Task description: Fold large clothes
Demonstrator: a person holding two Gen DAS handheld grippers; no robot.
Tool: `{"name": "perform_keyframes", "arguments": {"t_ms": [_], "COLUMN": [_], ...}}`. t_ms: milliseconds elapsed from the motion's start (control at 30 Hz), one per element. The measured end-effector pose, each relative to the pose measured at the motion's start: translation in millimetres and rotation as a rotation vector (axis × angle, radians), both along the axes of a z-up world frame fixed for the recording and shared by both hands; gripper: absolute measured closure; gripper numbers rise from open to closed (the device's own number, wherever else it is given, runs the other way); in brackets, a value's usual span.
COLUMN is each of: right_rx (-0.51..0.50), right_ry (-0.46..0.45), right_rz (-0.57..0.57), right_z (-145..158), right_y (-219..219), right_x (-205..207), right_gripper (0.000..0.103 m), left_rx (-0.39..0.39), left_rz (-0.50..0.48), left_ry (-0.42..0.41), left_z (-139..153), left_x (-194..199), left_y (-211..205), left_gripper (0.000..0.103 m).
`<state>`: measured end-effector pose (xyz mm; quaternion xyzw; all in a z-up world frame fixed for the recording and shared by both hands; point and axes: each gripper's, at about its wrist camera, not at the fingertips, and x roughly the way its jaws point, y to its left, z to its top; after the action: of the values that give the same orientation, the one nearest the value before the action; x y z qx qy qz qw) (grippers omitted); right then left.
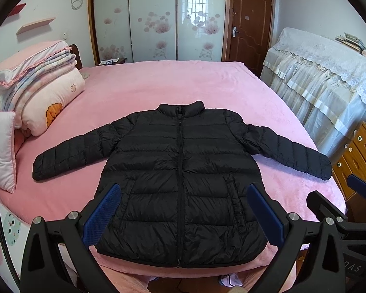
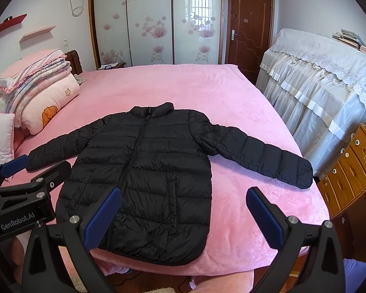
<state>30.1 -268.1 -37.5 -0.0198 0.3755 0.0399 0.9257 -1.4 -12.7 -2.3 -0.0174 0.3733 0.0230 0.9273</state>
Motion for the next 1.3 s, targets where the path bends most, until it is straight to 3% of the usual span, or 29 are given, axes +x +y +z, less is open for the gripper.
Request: {"name": "perform_keyframes", "arguments": {"t_ms": [300,633,1133,1300], "right_rx": [0.042,0.070,0.064,0.043], "right_ry": [0.002,-0.073,-0.258,-0.332], "right_rz": [-0.024,-0.041,-0.113,-0.188], "right_z": [2,22,71,82], "right_y": [-24,-64,-129,-153], "right_x": [13,27,47,50], "right_gripper": [0.000,0.000,0.000,0.000], "left_rx": [0.062,0.082,0.122,0.152], "left_rz": [-0.013,-0.050,-0.125,-0.150], "left_ry": [-0.003,-0.072,-0.179,-0.234], "left_z": [4,25,75,85], "left_x": [13,37,87,102], "left_y": [-21,-53,-118,-141], "left_gripper": [0.001,0.001,0.001,0.001]}}
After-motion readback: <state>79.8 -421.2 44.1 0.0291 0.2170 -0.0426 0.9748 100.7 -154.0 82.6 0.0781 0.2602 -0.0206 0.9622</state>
